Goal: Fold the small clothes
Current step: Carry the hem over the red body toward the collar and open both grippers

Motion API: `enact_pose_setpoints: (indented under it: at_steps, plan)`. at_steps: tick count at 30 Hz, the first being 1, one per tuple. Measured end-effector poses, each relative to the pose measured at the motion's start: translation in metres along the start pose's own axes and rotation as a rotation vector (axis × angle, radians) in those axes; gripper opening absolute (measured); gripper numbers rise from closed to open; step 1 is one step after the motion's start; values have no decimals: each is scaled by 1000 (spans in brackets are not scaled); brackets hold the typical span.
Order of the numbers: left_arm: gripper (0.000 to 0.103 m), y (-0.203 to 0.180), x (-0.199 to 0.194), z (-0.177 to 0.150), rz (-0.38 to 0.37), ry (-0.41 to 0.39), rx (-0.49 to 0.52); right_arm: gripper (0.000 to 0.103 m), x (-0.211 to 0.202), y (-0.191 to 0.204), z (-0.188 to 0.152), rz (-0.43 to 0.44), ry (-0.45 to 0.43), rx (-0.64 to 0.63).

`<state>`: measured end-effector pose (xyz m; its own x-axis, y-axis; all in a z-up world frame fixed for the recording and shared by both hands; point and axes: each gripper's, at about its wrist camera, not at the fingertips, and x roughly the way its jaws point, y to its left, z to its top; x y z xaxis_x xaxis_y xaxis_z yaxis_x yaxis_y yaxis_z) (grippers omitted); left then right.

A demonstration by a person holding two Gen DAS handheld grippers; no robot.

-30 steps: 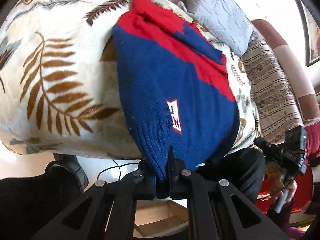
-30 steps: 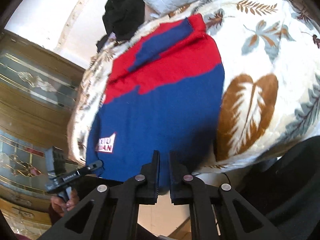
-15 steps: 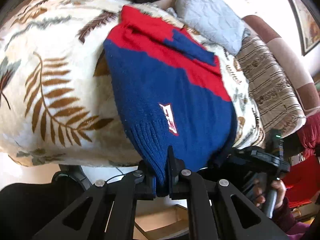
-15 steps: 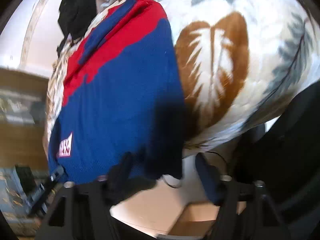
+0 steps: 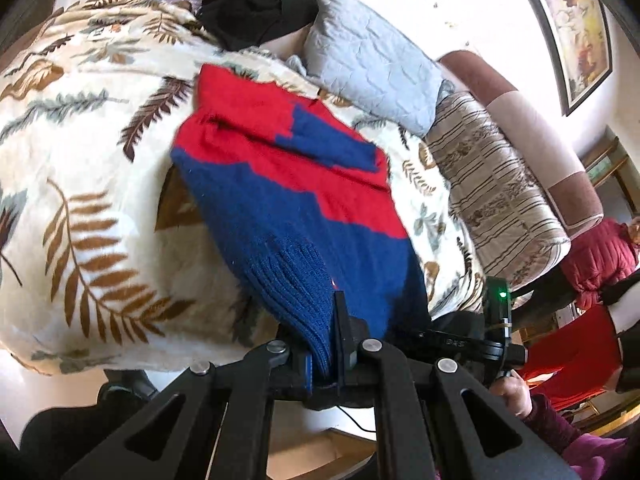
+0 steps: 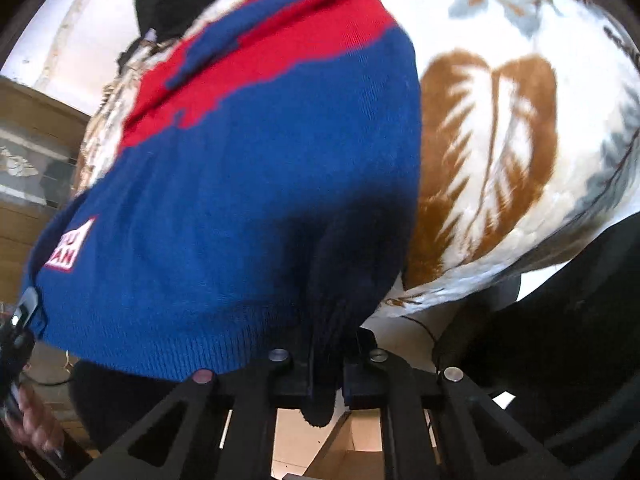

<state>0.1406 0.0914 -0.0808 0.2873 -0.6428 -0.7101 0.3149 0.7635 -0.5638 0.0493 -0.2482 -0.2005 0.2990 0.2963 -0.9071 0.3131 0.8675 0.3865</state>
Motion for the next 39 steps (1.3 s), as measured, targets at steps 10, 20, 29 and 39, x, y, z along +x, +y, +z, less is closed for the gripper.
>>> enact_pose_setpoints:
  at_steps: [10,20,29,39]
  plan:
    - [8,-4,-5,81,30,-83,24,10,-70,29,74,176,-216,-45]
    - [8,11,34,173,18,-174,-36,10,-67,51,202,237,-373,-9]
    - [8,29,69,225,77,-191,-81,10,-46,55,263,307,-438,16]
    - [8,59,126,272,155,-166,-134,10,-3,52,320,342,-429,50]
